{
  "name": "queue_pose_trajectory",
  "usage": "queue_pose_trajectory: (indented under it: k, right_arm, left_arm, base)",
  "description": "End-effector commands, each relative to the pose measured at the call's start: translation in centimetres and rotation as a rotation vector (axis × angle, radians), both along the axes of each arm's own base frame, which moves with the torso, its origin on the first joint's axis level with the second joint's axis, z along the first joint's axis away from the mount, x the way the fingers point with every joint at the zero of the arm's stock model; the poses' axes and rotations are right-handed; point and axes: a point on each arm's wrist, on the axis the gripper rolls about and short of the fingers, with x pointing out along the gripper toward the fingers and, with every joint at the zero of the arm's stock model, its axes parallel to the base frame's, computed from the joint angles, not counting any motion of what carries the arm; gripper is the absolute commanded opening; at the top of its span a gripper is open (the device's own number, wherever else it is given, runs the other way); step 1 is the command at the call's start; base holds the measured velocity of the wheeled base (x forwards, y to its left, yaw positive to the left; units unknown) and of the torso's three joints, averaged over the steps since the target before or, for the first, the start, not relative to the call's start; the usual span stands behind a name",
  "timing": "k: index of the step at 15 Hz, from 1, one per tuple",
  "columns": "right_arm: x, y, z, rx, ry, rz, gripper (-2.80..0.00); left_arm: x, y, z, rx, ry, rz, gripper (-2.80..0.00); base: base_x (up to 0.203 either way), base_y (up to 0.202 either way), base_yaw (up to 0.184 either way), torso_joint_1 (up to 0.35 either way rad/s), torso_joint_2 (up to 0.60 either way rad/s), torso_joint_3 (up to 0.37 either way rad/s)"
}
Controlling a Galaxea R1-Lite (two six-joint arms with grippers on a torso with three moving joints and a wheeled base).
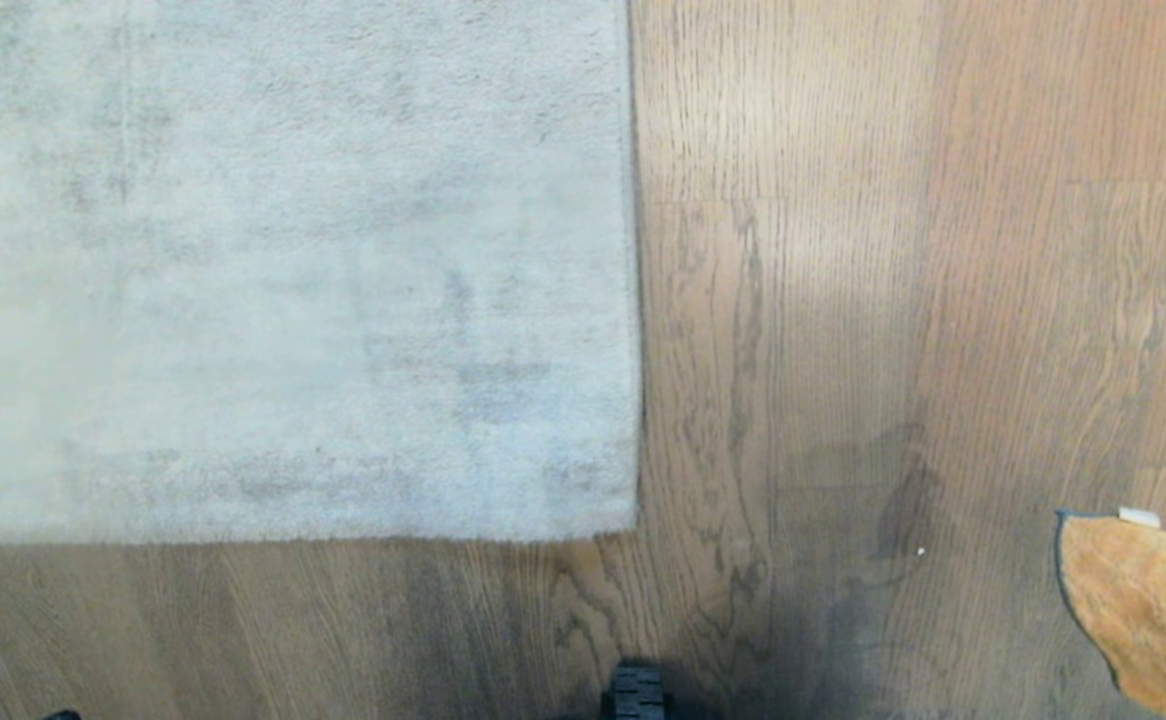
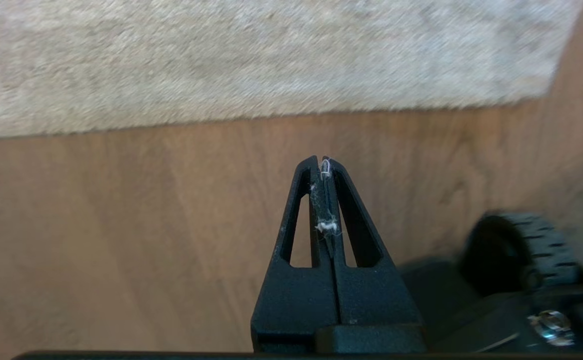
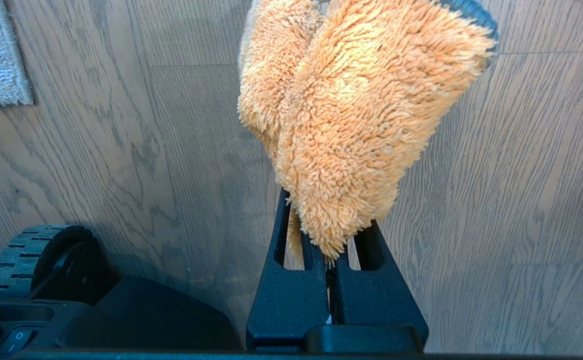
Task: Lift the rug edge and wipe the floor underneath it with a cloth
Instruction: Put down the rag
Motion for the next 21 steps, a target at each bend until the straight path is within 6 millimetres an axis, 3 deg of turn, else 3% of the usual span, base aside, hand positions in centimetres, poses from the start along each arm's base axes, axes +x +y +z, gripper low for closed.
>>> queue_pose_trajectory:
  k: [1, 9, 21]
  right_arm:
    - [0.0, 0.0, 0.0, -0.001, 0.001, 0.0, -2.8]
    - [0.0, 0.0, 0.0, -0.001, 0.001, 0.0, -2.8]
    - [0.0, 0.0, 0.0, -0.001, 0.001, 0.0, -2.8]
  left_arm:
    - [0.0, 0.0, -0.4, 0.029, 0.042, 0.037, -2.8]
    - [-2.6, 0.0, -1.9, 0.031, -0.135, 0.074, -2.8]
    - [-2.7, 0.0, -2.0, 0.033, -0.136, 0.068, -2.8]
  base:
    - [0.0, 0.0, 0.0, 0.0, 0.0, 0.0]
    - [0.0, 0.0, 0.0, 0.0, 0.0, 0.0]
    - [0.0, 0.0, 0.0, 0.0, 0.0, 0.0]
